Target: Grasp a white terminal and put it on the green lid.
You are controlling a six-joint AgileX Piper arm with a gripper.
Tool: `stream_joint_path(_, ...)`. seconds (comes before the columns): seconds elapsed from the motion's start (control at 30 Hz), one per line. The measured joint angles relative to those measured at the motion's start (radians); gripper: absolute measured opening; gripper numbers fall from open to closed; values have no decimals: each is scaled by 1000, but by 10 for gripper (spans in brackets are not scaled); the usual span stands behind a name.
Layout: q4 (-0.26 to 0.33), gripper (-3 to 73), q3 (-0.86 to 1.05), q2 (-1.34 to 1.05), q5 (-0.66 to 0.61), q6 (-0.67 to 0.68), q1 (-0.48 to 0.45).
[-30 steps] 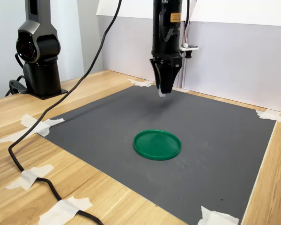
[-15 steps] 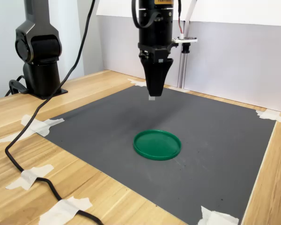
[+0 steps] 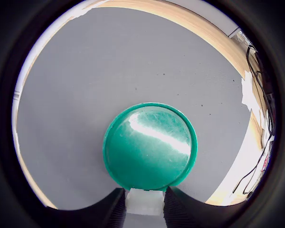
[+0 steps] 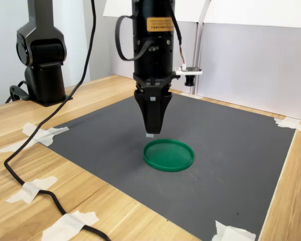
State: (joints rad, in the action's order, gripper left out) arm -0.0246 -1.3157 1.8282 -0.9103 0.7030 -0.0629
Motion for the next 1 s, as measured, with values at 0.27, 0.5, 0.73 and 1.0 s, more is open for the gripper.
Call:
stream_joint_path(0.27, 25, 313, -29, 21, 64, 0, 0)
stream_joint_path(0.5, 25, 312, -40, 44, 68, 16, 0)
stream_joint_path(0.73, 42, 325, -40, 66, 70, 21, 0)
stream_joint_path(1.0, 67, 487, -41, 66, 80, 21, 0)
